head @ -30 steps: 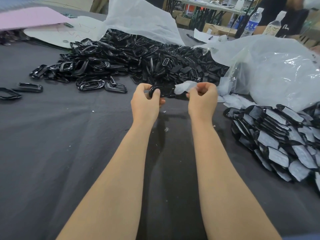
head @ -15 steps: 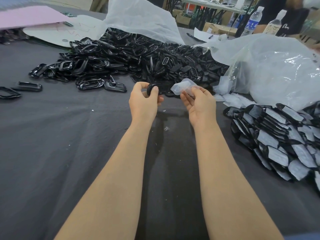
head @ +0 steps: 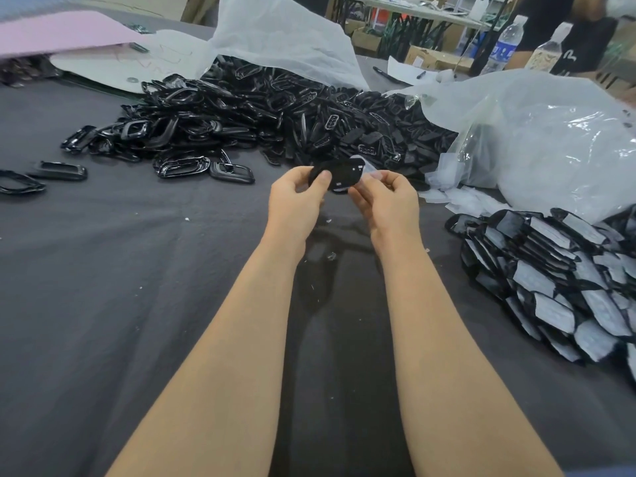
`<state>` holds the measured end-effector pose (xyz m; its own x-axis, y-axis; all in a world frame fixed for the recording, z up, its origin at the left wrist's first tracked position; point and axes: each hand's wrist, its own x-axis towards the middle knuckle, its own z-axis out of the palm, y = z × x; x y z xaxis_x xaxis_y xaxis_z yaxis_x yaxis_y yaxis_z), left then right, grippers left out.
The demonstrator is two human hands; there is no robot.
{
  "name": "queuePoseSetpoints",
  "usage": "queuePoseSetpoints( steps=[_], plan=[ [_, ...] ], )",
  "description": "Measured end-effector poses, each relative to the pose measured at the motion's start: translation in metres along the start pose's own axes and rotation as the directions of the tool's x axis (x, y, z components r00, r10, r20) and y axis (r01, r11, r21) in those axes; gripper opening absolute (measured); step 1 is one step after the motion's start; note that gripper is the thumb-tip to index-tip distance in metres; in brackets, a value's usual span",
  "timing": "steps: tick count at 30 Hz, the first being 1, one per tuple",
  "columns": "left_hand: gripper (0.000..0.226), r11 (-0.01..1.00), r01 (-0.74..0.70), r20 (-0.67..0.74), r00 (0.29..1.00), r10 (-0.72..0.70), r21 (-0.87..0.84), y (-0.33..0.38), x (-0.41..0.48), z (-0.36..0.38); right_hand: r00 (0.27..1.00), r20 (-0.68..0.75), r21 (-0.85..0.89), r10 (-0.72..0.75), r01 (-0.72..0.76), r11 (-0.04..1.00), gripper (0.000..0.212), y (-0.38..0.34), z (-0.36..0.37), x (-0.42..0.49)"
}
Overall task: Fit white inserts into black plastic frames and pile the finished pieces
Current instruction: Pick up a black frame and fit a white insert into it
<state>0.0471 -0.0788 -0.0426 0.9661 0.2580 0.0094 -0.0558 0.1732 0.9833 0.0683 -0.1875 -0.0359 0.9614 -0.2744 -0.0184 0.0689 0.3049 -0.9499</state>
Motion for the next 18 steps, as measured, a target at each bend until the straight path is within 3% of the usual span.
queuePoseSetpoints(
  steps=[4,7,9,12,15,17,18],
  plan=[
    [0.007,1.000,0.013,0.013,1.000,-0.012,-0.026,0.000,0.000,0.002,1.000,0.012,0.030,-0.007,0.006,1.000,0.018,-0.001,0.002,-0.001],
    [0.013,0.991,0.004,-0.001,1.000,-0.004,-0.130,0.002,-0.001,0.001,0.995,-0.068,-0.091,-0.067,0.060,0.994,0.019,0.001,-0.001,-0.002],
    [0.018,0.956,0.037,-0.001,0.999,-0.039,-0.291,0.005,0.000,-0.002,0.982,-0.134,-0.227,-0.130,0.097,0.969,0.018,0.003,-0.005,-0.001],
    [0.020,0.852,0.109,0.051,0.994,-0.097,-0.512,0.010,0.001,-0.007,0.956,-0.060,-0.596,-0.289,0.198,0.778,0.008,0.005,-0.008,-0.002],
    [0.018,0.819,0.143,0.084,0.990,-0.115,-0.556,0.012,0.001,-0.007,0.927,0.089,-0.689,-0.366,0.322,0.650,0.023,0.005,-0.003,-0.006],
    [0.019,0.840,0.142,0.089,0.990,-0.111,-0.524,0.012,0.000,-0.006,0.910,0.063,-0.651,-0.410,0.349,0.674,0.022,0.000,0.002,-0.009],
    [0.019,0.857,0.137,0.092,0.990,-0.105,-0.496,0.012,0.000,-0.005,0.933,0.033,-0.579,-0.357,0.309,0.755,0.027,-0.003,0.004,-0.009]
  ],
)
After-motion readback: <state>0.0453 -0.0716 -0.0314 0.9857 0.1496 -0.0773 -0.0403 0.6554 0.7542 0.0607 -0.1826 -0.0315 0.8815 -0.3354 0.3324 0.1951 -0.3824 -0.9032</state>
